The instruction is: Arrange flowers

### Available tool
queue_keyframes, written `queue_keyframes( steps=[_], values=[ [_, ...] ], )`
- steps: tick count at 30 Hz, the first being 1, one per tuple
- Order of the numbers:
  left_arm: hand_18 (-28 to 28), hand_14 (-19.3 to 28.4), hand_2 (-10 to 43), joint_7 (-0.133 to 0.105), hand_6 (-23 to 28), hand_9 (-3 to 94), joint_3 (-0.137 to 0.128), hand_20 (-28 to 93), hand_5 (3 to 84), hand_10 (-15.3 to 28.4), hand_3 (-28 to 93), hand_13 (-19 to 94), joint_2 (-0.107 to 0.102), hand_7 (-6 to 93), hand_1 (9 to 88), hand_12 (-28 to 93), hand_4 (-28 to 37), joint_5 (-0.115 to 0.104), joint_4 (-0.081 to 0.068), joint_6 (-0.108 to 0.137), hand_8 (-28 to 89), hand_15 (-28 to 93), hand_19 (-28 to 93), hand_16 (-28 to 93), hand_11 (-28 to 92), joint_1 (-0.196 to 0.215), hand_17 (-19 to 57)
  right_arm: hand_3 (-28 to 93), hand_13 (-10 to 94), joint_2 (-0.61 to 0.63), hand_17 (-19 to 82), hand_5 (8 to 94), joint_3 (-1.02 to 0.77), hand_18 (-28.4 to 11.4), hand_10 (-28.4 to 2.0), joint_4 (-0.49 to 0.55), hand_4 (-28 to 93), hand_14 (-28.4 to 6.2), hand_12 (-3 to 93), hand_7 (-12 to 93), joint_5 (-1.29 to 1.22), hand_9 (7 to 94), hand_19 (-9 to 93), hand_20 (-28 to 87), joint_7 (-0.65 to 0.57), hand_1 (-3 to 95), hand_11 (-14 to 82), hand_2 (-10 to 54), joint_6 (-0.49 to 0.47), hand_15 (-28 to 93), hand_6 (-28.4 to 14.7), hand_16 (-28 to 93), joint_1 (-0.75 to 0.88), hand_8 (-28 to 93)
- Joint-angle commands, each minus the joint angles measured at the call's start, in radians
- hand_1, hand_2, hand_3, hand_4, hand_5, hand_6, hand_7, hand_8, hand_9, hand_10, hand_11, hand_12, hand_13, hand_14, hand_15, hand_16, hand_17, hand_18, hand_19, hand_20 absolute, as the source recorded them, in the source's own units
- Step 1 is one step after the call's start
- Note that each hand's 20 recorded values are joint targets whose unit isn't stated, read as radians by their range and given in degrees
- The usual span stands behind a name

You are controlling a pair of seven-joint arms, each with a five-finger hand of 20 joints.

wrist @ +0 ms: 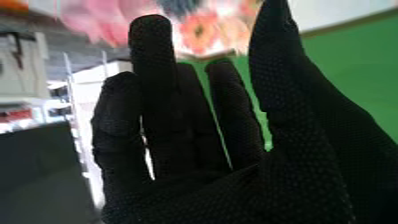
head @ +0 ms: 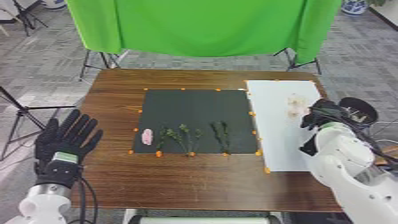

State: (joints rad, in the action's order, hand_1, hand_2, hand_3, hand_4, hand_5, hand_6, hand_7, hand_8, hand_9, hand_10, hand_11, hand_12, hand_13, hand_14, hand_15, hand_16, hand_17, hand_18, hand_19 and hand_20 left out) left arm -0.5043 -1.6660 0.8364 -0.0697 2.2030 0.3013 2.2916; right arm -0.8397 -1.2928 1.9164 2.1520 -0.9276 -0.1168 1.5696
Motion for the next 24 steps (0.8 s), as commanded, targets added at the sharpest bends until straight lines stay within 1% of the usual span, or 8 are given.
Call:
queue_keyframes(
  steps=[1, 6, 11, 13, 15, 17, 21, 24],
  values=[
    [15.4, 15.7, 16.4, -0.006, 9.4, 38.3, 0.013, 11, 41.9, 16.0, 71, 28, 0.013, 17.0, 28.4, 13, -28.3, -0.019, 0.006, 0.014, -9, 40, 41, -6, 23, 0.011, -7.8, 75, 64, -0.039, 35, 51.0, 0.039, -23.2, -13.5, -0.078, -28, -10.6, 11.0, 13, -0.004, 50.3, 86, 31, -0.012, 51.8, 9.9, -9.5, -0.015, 40, -5.2, 25, -0.036, -11],
    [15.4, 15.7, 16.4, -0.005, 9.4, 38.3, 0.014, 11, 41.9, 16.0, 71, 28, 0.014, 17.0, 28.4, 13, -28.3, -0.017, 0.006, 0.016, -9, 40, 41, -6, 23, 0.009, -7.8, 71, 65, -0.044, 36, 54.0, 0.044, -22.8, -13.1, -0.111, -28, -8.9, 10.8, 14, -0.005, 52.1, 86, 30, -0.04, 57.6, 10.1, -9.5, -0.011, 36, -4.3, 31, -0.031, -12],
    [15.4, 15.7, 16.4, -0.004, 9.4, 38.3, 0.019, 11, 41.9, 16.0, 71, 28, 0.015, 17.0, 28.4, 13, -28.3, -0.022, 0.005, 0.017, -9, 40, 41, -6, 23, 0.009, -7.8, 70, 69, -0.041, 37, 61.3, 0.047, -20.9, -13.5, -0.125, -28, -7.3, 13.4, 17, 0.002, 62.3, 84, 28, -0.033, 61.9, 13.6, -9.5, 0.06, 31, -3.2, 35, -0.011, -12],
    [15.4, 15.7, 16.4, 0.001, 9.4, 38.3, 0.023, 11, 41.9, 16.0, 71, 28, 0.018, 17.0, 28.4, 13, -28.3, -0.023, 0.004, 0.02, -9, 40, 41, -6, 23, 0.005, -7.8, 69, 71, -0.04, 38, 64.6, 0.051, -20.0, -12.9, -0.129, -28, -6.7, 21.0, 19, 0.025, 68.9, 83, 27, -0.024, 62.7, 12.3, -9.5, 0.082, 30, -3.1, 36, 0.0, -6],
    [15.4, 15.7, 16.4, -0.007, 9.4, 38.3, 0.025, 11, 41.9, 16.0, 71, 28, 0.015, 17.0, 28.4, 13, -28.3, -0.028, 0.007, 0.019, -9, 40, 41, -6, 23, 0.013, -7.8, 69, 73, -0.04, 39, 68.8, 0.06, -19.0, -11.2, -0.136, -28, -6.0, 32.8, 23, 0.034, 77.0, 82, 27, -0.015, 63.9, 8.2, -9.5, 0.124, 29, -2.5, 38, 0.001, 0],
    [15.4, 15.7, 16.4, 0.004, 9.4, 38.3, 0.025, 11, 41.9, 16.0, 71, 28, 0.016, 17.0, 28.4, 13, -28.3, -0.019, 0.004, 0.013, -9, 40, 41, -6, 23, 0.006, -7.8, 69, 75, -0.033, 40, 71.4, 0.068, -18.8, -10.4, -0.133, -28, -5.9, 39.0, 26, 0.047, 80.9, 82, 28, -0.008, 64.7, 9.9, -9.5, 0.175, 31, -1.7, 40, 0.01, 2],
    [15.4, 15.7, 16.4, 0.012, 9.4, 38.3, 0.019, 11, 41.9, 16.0, 71, 28, 0.019, 17.0, 28.4, 13, -28.3, -0.012, 0.002, 0.013, -9, 40, 41, -6, 23, 0.005, -7.8, 70, 77, -0.019, 41, 73.8, 0.08, -19.9, -9.3, -0.106, -28, -6.5, 45.2, 30, 0.08, 84.0, 83, 30, 0.006, 65.2, 12.5, -9.5, 0.251, 36, -1.0, 43, 0.021, 3],
    [15.4, 15.7, 16.4, 0.018, 9.4, 38.3, 0.024, 11, 41.9, 16.0, 71, 28, 0.013, 17.0, 28.4, 13, -28.3, -0.009, -0.003, 0.001, -9, 40, 41, -6, 23, -0.008, -7.8, 70, 77, -0.002, 41, 74.3, 0.087, -20.2, -9.3, -0.059, -28, -6.7, 45.9, 30, 0.096, 84.2, 83, 31, 0.009, 65.1, 12.9, -9.5, 0.307, 37, -0.8, 43, 0.021, 3]
  ],
)
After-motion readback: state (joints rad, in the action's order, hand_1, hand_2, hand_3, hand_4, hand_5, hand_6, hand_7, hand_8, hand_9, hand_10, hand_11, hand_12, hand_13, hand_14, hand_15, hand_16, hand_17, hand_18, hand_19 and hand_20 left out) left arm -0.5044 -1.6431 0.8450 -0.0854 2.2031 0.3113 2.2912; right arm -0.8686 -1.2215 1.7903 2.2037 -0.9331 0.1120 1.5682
